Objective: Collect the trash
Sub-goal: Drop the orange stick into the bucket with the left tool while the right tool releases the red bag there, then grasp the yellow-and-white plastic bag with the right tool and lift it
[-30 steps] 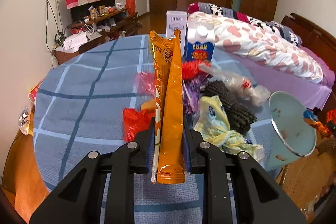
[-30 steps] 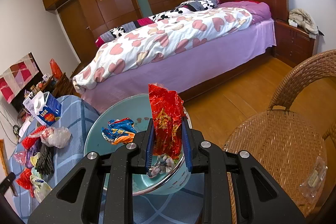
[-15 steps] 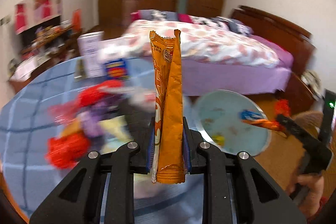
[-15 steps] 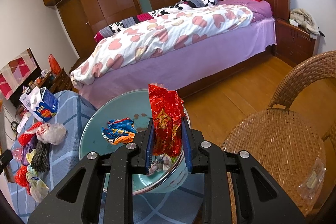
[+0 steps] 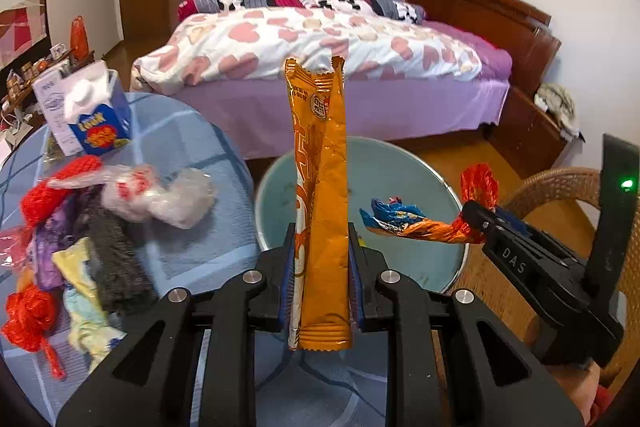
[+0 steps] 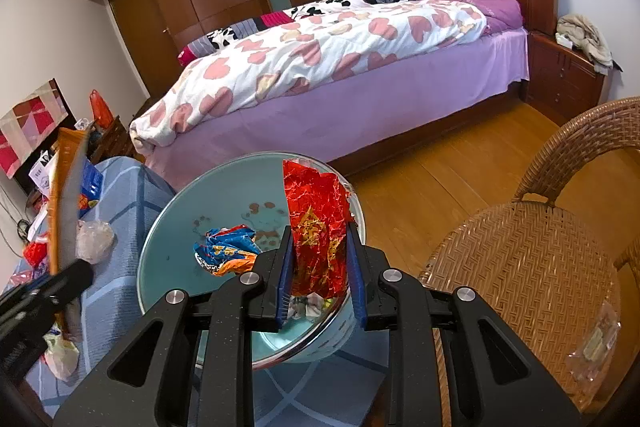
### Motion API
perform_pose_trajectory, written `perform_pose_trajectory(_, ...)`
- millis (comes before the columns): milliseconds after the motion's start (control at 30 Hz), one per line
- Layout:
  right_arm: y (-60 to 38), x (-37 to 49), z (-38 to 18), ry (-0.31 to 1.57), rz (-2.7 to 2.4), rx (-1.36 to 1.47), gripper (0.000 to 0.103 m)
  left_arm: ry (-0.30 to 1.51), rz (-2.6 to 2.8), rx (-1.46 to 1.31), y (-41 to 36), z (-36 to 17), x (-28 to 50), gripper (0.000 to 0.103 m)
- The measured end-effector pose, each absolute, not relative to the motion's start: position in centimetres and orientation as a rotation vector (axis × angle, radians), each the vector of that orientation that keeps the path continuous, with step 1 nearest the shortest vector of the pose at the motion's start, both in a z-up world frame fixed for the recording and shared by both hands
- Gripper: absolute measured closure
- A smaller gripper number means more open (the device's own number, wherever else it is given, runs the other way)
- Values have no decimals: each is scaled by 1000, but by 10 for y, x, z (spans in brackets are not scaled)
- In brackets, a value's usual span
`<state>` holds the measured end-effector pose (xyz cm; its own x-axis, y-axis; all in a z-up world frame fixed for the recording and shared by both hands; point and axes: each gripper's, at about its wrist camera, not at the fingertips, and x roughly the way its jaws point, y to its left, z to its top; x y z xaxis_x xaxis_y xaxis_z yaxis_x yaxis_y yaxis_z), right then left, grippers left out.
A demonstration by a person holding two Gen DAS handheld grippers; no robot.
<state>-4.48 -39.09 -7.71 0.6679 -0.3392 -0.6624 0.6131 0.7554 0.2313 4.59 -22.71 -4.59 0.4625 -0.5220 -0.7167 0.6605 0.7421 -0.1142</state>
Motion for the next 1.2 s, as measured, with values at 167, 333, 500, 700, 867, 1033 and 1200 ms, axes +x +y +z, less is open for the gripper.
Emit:
perform_pose_trajectory(167,-397,-40,-84,654,-522,500,60,844,-718,223,-242,-64,55,62)
perform_pose_trajectory(333,-400,-47,-82,626,-526,534,51,841,-659,219,-233,-62,58,42)
perform_pose_trajectory(500,-394,-53,-72,573,-524,527,35,782,-581,234,-217,-47,51,26)
perform_pose_trajectory(700,-376,-57,-56,520,-468,508,28,704,-457,274,-181,-32,41,15)
perform_pose_trajectory(867,-340,-52,-41,492,-399,406,28,695,-367,225,-114,-27,39,9)
perform_pose_trajectory(1033,-302,-40,-35,496,-288,350,28,706,-232,163,-39,-30,45,9)
perform_pose_trajectory(1200,-273,-22,-36,550,-177,334,28,718,-130,91,25,-33,52,9)
